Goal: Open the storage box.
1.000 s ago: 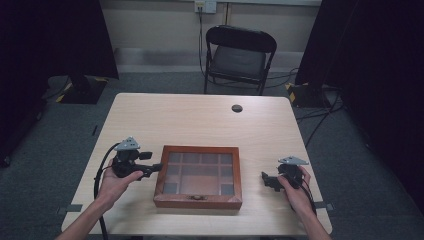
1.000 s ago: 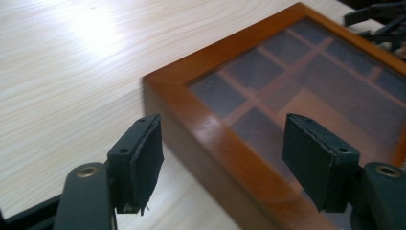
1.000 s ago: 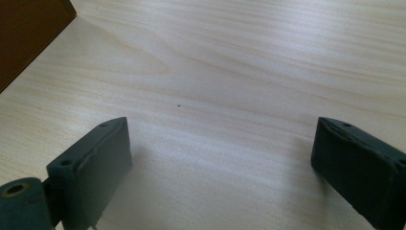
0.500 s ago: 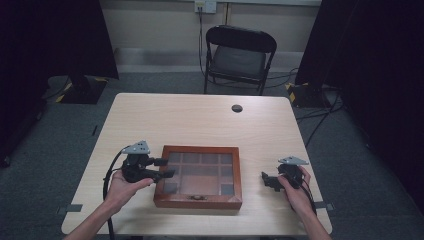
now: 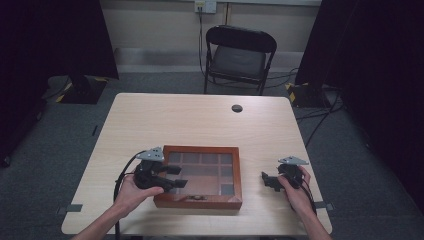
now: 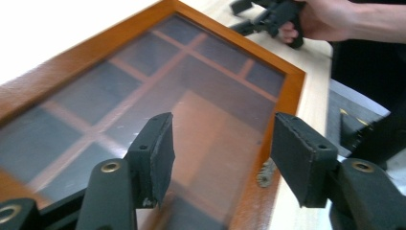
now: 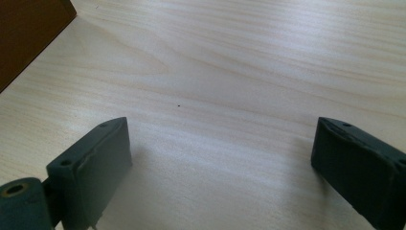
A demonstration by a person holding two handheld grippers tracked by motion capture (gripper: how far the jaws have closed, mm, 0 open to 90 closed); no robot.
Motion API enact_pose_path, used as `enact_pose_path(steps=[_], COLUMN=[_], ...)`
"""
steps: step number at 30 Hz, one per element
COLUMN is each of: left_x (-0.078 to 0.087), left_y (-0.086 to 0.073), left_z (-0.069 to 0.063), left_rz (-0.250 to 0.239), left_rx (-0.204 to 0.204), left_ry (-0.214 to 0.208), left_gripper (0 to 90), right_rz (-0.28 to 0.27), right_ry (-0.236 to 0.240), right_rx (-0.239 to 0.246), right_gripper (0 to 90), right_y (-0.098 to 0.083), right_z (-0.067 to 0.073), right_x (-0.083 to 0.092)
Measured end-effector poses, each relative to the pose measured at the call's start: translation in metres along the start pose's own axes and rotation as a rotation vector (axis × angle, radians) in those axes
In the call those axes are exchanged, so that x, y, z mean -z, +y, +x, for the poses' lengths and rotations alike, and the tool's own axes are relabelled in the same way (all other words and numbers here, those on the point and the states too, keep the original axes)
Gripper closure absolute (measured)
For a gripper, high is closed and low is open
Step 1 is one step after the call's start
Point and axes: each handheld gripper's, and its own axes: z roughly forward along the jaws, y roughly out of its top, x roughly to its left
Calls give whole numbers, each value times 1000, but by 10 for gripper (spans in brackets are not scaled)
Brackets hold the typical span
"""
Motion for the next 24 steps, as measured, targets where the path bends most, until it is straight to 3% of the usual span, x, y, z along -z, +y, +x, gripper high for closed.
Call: enact_pose_path(steps=[8, 13, 24], left_x=[-15, -21, -37], left_y=[1, 1, -2], left_z=[-13, -18, -24], left_rz=[40, 34, 92], left_rx=[-47, -79, -96], left_ry=[-89, -93, -137], left_gripper=[516, 600, 697], right_rz=[0, 0, 2], right_ry=[0, 0, 0], right_rx=[0, 0, 0], right_gripper=[58, 57, 56], right_y=[0, 0, 0], right_z=[0, 0, 0], right_x=[0, 0, 0])
